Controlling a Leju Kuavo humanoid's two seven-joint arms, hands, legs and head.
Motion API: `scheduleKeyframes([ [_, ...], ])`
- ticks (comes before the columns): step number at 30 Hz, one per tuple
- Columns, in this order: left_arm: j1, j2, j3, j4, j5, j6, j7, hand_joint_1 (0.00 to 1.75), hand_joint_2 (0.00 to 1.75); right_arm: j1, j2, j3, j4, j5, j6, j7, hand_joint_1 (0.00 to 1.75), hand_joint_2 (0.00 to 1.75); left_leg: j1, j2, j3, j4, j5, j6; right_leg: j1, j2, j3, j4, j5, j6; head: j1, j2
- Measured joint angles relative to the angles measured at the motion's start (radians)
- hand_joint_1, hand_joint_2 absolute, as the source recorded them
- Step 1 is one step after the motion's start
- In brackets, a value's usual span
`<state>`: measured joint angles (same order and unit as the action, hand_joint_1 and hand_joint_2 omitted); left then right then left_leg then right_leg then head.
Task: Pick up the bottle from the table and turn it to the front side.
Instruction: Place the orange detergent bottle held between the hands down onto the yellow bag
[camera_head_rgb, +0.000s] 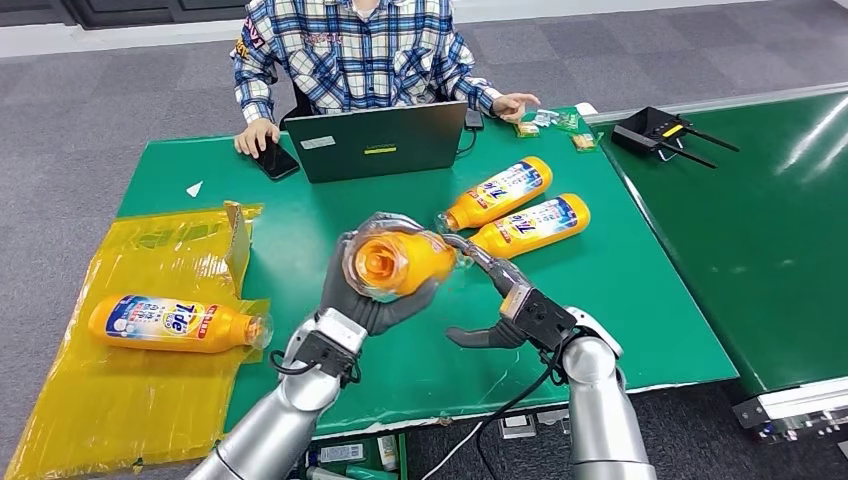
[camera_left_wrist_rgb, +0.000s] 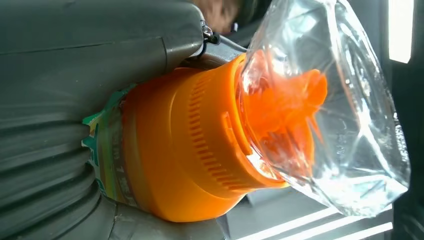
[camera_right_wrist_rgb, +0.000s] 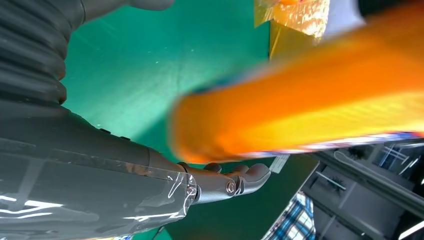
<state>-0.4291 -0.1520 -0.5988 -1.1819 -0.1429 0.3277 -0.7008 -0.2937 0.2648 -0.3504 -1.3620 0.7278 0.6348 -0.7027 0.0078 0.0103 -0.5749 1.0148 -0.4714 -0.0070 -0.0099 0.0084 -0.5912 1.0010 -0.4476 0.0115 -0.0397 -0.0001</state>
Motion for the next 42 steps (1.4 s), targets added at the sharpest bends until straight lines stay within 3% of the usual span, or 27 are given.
scheduleKeyframes([
  [11, -0.019, 0.092, 0.136, -0.126, -0.09, 0.097, 0.0, 1.75, 1.75, 0.017, -0.007, -0.022, 0.01, -0.002, 0.0, 0.0, 0.0, 1.75, 0.0, 0.0, 0.0, 0.0, 0.0, 0.0, 0.0, 0.0, 0.0, 0.0, 0.0, 0.0, 0.0, 0.0],
  [18, -0.043, 0.1, 0.2, -0.01, -0.444, 0.302, 0.027, 1.75, 1.75, 0.049, 0.0, -0.022, -0.069, 0.015, 0.0, -0.001, 0.0, 1.75, 0.0, 0.0, 0.0, 0.0, 0.0, 0.0, 0.0, 0.0, 0.0, 0.0, 0.0, 0.0, 0.0, 0.0],
  [24, -0.058, 0.1, 0.229, 0.063, -0.513, 0.333, 0.049, 1.75, 1.75, 0.066, 0.009, -0.022, -0.116, 0.016, 0.0, 0.0, 0.0, 1.75, 0.0, 0.0, 0.0, 0.0, 0.0, 0.0, 0.0, 0.001, 0.0, 0.0, 0.0, -0.001, 0.0, 0.0],
  [27, -0.061, 0.097, 0.262, 0.078, -0.781, 0.354, 0.194, 1.75, 1.75, 0.074, 0.012, -0.021, -0.141, 0.015, 0.0, 0.0, 0.0, 1.75, 0.0, 0.0, 0.0, 0.0, 0.0, 0.0, 0.0, 0.001, 0.0, 0.0, 0.0, -0.001, 0.0, 0.0],
  [29, -0.067, 0.1, 0.306, 0.094, -1.117, 0.363, 0.375, 1.75, 1.75, 0.082, 0.016, -0.02, -0.165, 0.013, 0.0, -0.001, 0.0, 1.75, 0.0, 0.001, 0.0, 0.0, 0.0, 0.0, 0.0, 0.001, 0.0, 0.0, 0.0, -0.001, 0.0, 0.0],
  [31, -0.081, 0.126, 0.328, 0.131, -1.352, 0.366, 0.567, 1.75, 1.75, 0.09, 0.018, -0.019, -0.187, 0.009, 0.0, -0.001, 0.0, 1.75, 0.0, 0.001, 0.0, 0.0, 0.0, 0.0, 0.0, 0.001, 0.0, 0.0, 0.001, -0.001, 0.0, 0.0],
  [34, -0.112, 0.2, 0.298, 0.213, -1.403, 0.365, 0.799, 1.75, 1.75, 0.106, 0.02, -0.017, -0.211, -0.008, 0.0, -0.001, 0.0, 1.75, 0.001, 0.003, 0.001, 0.0, 0.0, -0.001, 0.002, 0.004, -0.001, 0.0, 0.001, -0.002, 0.0, 0.0],
  [36, -0.122, 0.256, 0.274, 0.272, -1.401, 0.358, 0.862, 1.75, 1.75, 0.122, 0.02, -0.015, -0.222, -0.02, 0.0, -0.001, 0.0, 1.75, 0.001, 0.004, 0.001, -0.001, 0.001, -0.002, 0.002, 0.006, -0.001, 0.001, 0.001, -0.002, 0.0, 0.0],
  [42, -0.108, 0.369, 0.253, 0.386, -1.401, 0.332, 0.908, 1.75, 1.75, 0.154, 0.022, -0.012, -0.24, -0.027, 0.0, -0.001, 0.0, 1.75, 0.003, 0.005, 0.0, -0.001, 0.001, -0.002, 0.002, 0.006, -0.003, 0.001, 0.001, -0.003, 0.0, 0.0],
])
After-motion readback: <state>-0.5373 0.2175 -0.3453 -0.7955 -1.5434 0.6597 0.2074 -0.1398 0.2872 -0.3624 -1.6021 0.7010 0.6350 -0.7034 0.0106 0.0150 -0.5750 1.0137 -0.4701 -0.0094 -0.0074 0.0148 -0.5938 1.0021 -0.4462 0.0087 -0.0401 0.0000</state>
